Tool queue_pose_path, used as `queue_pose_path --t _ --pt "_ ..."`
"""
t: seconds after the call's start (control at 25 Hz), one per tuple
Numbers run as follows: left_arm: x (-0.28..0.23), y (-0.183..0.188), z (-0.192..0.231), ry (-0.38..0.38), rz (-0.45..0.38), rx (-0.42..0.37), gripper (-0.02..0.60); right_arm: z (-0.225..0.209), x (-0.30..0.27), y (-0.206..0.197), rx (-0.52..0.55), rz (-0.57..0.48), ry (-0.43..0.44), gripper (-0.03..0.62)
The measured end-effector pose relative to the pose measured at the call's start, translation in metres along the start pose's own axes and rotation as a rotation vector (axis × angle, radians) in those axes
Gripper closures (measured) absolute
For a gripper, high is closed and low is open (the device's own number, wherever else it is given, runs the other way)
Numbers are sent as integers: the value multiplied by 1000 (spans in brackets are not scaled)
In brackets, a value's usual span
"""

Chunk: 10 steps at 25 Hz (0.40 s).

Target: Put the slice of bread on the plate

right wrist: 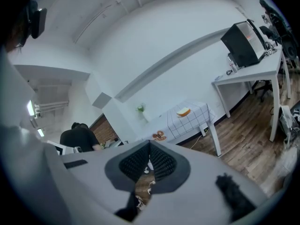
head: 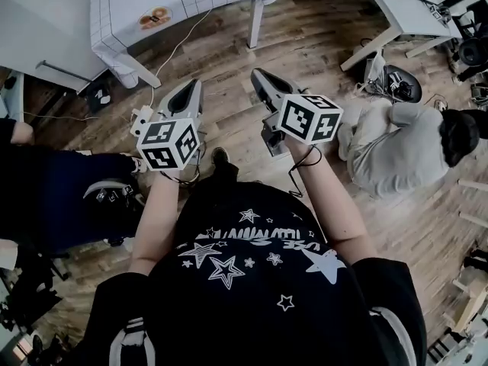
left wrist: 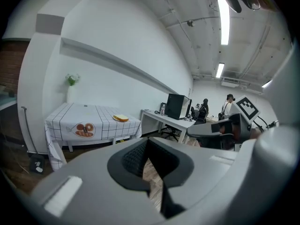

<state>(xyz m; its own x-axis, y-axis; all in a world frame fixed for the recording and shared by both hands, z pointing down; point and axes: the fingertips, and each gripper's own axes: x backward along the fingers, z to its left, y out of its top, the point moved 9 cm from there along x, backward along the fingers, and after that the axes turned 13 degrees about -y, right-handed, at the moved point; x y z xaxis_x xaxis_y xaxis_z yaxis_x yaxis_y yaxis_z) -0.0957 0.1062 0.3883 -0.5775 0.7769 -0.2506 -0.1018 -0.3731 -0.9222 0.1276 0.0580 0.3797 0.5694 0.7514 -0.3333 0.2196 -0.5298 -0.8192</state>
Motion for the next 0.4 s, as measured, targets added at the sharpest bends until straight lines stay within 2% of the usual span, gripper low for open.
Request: queue_pose_path --t 0.4 --pt "41 -6 -44 24 -52 -13 572 20 49 -17 59 17 23 580"
